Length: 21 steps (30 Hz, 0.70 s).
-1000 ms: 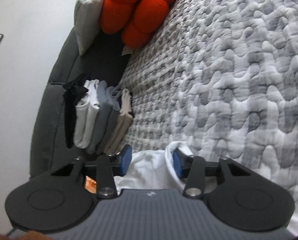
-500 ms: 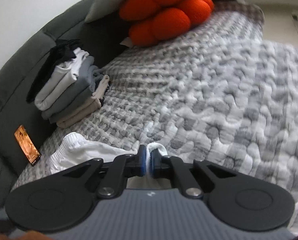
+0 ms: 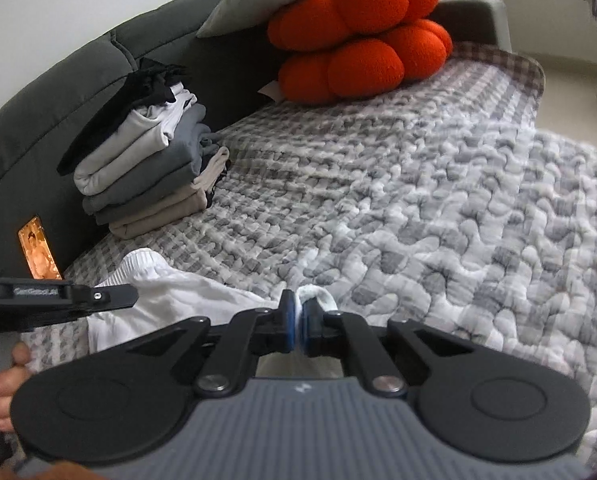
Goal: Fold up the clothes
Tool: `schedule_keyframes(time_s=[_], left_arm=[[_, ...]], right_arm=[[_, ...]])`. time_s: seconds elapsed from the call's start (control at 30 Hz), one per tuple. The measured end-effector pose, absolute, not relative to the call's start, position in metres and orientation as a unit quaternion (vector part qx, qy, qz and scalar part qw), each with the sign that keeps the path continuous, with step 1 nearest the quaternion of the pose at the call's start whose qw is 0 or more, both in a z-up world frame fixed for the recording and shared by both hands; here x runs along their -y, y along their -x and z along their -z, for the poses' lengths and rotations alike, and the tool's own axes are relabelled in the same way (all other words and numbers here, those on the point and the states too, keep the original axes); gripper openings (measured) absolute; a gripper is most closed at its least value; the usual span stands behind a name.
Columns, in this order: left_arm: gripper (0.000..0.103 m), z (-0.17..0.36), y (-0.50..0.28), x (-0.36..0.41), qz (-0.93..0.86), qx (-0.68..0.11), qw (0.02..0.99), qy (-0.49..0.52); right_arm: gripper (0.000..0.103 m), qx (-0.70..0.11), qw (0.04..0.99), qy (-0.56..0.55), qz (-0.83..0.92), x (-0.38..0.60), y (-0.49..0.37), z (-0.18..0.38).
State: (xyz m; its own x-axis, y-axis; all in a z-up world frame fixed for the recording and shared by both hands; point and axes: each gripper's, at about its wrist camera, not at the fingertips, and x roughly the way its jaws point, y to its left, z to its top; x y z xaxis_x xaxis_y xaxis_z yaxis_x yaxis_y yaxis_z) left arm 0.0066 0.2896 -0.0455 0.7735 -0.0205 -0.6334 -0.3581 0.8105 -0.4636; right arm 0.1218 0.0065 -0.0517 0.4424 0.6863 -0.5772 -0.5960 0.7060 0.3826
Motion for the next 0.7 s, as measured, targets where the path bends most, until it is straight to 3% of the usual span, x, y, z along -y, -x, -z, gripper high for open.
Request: schedule_keyframes(time_s=[0.07,0.27,0.37,0.57,0.7], left_arm=[[0.001,0.05,-0.008,-0.296,-0.1,-0.321,0.893,0.3],[0.001,0.056,-0.009,-0.307,-0.09,-0.295,0.897,0.316],[0.001,0.061,-0.009,-0.309,-0.096,-0.285,0.901,0.313],[0.001,0.086,0.0,-0.327,-0.114,-0.265,0.891,0.35],[0.002,0.091,0.003,-0.329,-0.113,-0.256,0.892,0.354]], right_arm=[[0.015,-0.381,0.839,-0.074,-0.383,-0.007,-0.123,0.053],[0.015,-0.387,0.836,-0.089,-0.378,-0.01,-0.125,0.054],[0.005,-0.356,0.857,-0.052,-0.369,-0.015,-0.115,0.052],[0.003,-0.273,0.894,-0.016,-0.355,-0.009,-0.09,0.043],[0.003,-0.301,0.892,-0.015,-0.337,-0.01,-0.105,0.055]])
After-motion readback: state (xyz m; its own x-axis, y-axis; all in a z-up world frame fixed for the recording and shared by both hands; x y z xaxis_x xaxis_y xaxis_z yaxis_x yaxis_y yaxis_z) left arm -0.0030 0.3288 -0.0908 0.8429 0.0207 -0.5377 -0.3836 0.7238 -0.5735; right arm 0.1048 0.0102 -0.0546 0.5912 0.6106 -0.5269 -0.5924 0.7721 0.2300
